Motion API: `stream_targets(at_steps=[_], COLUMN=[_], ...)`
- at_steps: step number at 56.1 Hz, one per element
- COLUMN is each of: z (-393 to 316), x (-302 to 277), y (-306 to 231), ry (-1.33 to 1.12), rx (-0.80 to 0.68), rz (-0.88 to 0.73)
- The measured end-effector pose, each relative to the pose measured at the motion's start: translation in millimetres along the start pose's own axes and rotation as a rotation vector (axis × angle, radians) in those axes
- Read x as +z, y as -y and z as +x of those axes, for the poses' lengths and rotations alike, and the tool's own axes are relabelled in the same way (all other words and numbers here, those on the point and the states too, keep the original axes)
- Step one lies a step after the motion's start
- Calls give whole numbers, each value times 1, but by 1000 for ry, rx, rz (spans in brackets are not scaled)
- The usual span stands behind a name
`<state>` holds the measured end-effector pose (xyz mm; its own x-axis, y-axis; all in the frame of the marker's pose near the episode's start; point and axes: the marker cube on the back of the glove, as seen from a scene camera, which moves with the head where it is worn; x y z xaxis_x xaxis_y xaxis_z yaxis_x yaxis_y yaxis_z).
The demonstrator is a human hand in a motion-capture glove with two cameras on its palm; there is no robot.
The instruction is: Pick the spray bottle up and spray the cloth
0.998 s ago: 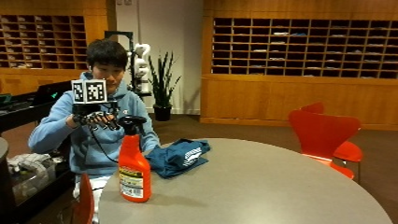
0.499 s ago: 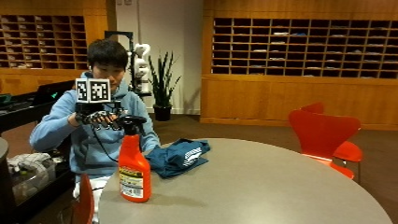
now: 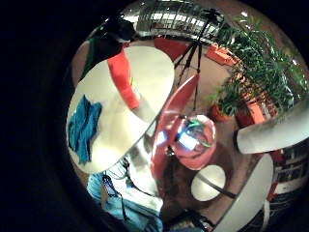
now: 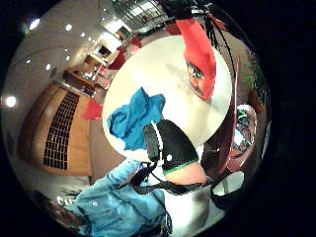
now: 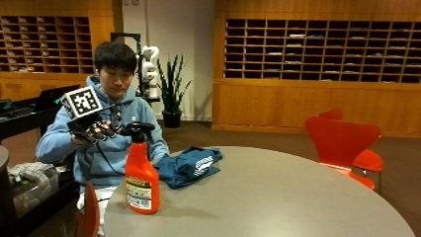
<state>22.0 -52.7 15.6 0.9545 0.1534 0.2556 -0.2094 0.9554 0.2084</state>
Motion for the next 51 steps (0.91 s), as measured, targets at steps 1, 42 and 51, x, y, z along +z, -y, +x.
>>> stream_targets(at_steps=[1, 42, 51], z=[0, 14, 3], x=[1, 99, 107], y=[1, 114, 128], ry=[13, 772, 870], rx=[17, 337, 374], rz=[6, 190, 113])
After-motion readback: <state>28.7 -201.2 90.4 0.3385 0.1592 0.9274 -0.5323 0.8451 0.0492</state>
